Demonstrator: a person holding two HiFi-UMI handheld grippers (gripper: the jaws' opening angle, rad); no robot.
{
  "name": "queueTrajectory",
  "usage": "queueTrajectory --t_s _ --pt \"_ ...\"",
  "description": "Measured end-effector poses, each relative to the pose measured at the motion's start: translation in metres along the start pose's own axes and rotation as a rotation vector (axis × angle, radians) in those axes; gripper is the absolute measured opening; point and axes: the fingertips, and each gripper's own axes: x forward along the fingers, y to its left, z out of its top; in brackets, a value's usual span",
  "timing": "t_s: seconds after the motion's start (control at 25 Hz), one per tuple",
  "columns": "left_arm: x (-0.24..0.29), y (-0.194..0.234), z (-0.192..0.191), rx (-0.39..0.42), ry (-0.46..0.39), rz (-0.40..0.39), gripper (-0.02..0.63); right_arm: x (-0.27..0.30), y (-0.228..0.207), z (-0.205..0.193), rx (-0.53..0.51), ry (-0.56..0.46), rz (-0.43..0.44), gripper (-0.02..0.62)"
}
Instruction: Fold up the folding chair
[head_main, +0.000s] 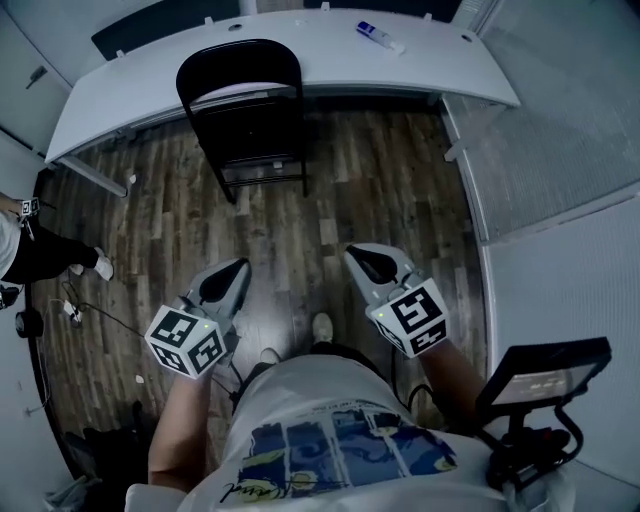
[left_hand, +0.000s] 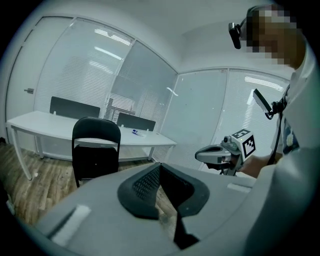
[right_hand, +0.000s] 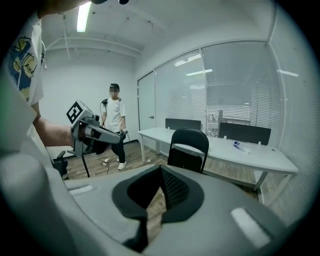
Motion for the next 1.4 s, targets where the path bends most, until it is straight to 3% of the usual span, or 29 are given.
queueTrajectory --t_s 0.48,0.72,0.92,1.12,1.28,1.4 --pt "-0.109 0.008 -0.029 0.016 0.005 -0.093 0.005 -0.003 0.127 0.025 -0.031 0.0 -0.021 0.003" --pt "-0.19 0.02 -0.061 0.04 -0.016 -0.153 0.005 -0.008 0.221 0.025 -0.057 0.008 -0.084 0.002" --pt "-0.195 0.022 -0.069 0.036 -0.005 -0.143 0.005 -0.005 0.23 0.02 -0.044 0.013 -0.07 0.003" --pt "-0.19 0.01 -0.076 0.031 0.009 -0.169 0.005 -0.022 0.223 0.005 -0.035 0.038 -0.11 0.002" --pt "-0.209 0.027 -0.072 0.041 0.005 -0.115 0.005 -0.006 0.235 0.012 -0.047 0.026 -0.068 0.002" --pt "-0.205 0.021 -0.079 0.031 0.008 -0.135 0.005 -0.014 0.235 0.009 -0.054 0.038 -0.089 0.002"
